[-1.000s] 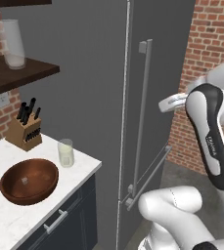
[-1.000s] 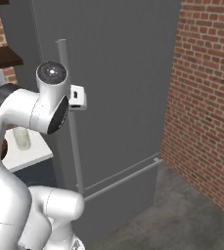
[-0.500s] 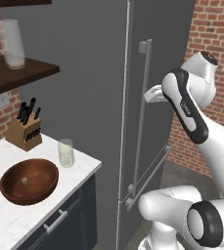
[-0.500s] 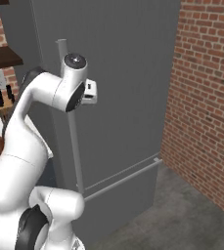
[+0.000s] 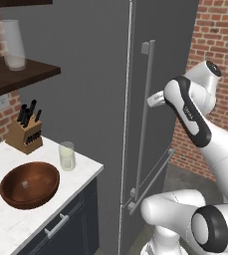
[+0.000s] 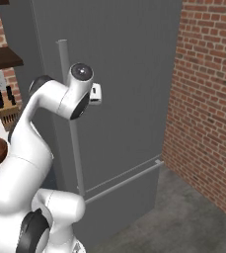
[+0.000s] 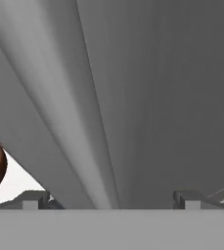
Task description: Grab a lemon wedge from the fridge and one ice cube from the ice bowl, and put them in the glass of lemonade.
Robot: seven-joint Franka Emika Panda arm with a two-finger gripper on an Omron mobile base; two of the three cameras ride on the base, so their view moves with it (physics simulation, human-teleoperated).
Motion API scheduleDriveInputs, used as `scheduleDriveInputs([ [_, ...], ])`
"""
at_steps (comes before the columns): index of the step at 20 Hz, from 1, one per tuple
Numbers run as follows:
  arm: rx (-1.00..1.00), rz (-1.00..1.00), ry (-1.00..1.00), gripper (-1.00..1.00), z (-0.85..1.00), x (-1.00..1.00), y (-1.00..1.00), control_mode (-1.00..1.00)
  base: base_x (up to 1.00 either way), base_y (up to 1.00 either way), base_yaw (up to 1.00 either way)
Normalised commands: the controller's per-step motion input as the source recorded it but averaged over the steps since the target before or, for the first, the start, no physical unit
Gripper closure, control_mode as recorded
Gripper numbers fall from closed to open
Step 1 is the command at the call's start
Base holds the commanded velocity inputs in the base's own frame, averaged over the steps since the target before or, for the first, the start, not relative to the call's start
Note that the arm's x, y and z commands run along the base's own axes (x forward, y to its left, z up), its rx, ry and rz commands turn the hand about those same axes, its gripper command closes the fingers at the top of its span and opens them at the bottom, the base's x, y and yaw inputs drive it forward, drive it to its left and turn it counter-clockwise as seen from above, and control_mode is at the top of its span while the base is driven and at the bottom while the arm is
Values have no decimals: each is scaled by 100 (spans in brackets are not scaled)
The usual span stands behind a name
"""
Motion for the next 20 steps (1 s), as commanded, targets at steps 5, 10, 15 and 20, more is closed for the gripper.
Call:
scheduleDriveInputs([
  [5,0,11,-3,-100,-2,22,9,-100,0,0,0],
  [10,0,13,6,-100,9,1,18,-100,0,0,0],
  [15,0,11,14,-100,18,0,12,-100,0,0,0],
  [20,0,9,5,-100,2,2,31,-100,0,0,0],
])
